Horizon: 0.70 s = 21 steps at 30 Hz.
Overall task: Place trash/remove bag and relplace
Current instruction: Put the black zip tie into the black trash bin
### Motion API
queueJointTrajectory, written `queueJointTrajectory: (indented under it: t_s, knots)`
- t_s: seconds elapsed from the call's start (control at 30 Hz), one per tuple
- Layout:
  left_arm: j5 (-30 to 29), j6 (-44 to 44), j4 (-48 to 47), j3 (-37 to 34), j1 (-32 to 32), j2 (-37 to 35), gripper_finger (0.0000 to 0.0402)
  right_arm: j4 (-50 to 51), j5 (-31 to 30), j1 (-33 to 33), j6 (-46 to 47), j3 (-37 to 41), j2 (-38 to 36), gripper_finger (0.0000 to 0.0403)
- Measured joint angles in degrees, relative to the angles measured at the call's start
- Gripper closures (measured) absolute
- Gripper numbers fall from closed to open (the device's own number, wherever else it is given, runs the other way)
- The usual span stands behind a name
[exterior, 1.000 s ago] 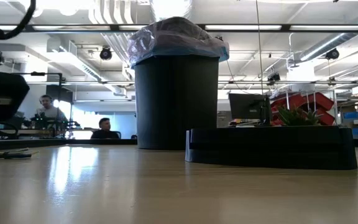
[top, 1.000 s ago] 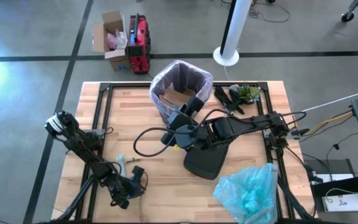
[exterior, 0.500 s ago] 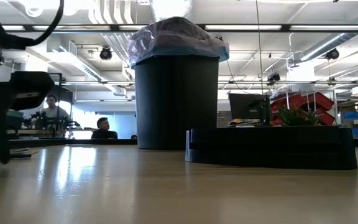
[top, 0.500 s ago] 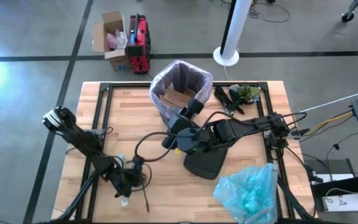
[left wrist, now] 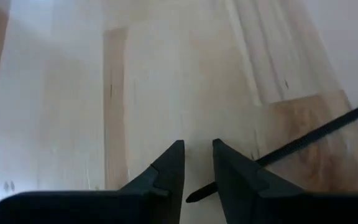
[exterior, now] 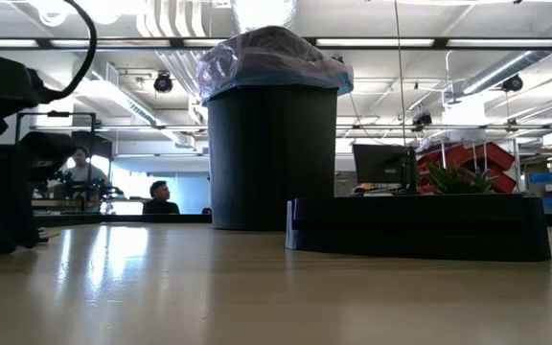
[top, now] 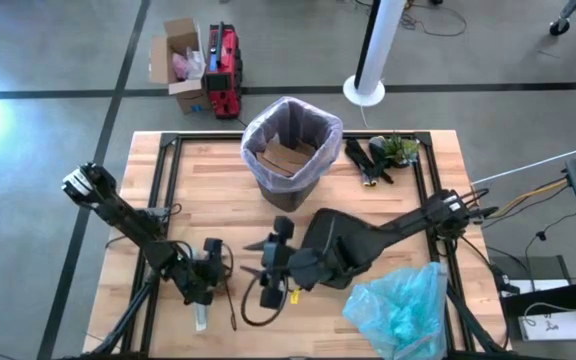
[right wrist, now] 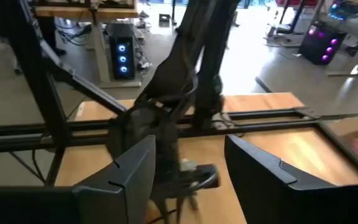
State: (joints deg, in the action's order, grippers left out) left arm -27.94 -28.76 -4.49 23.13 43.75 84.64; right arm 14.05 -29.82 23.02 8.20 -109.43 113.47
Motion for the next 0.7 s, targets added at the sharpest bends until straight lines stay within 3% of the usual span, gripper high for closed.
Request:
queueJointTrajectory:
  t_s: [0.17,0.3,0.53,0.7]
  knots:
    - [0.2,-1.8,0.4,-0.2,0.0,-0.2,0.034,-13.5,2.9,-0.1,3.2,10.5,0.6,0.0201]
    - [0.6,-1.6,0.4,-0.4,0.0,-0.8,0.0335,-17.1,6.8,0.5,7.2,10.5,5.3,0.0191]
    - [1.4,-0.3,0.2,-0.6,0.0,-1.5,0.0339,-16.0,8.9,3.6,9.0,-6.3,23.1,0.0178]
    - [1.4,-0.2,0.2,-0.6,0.0,-1.5,0.034,-3.8,7.1,4.0,11.7,-23.0,34.2,0.0172]
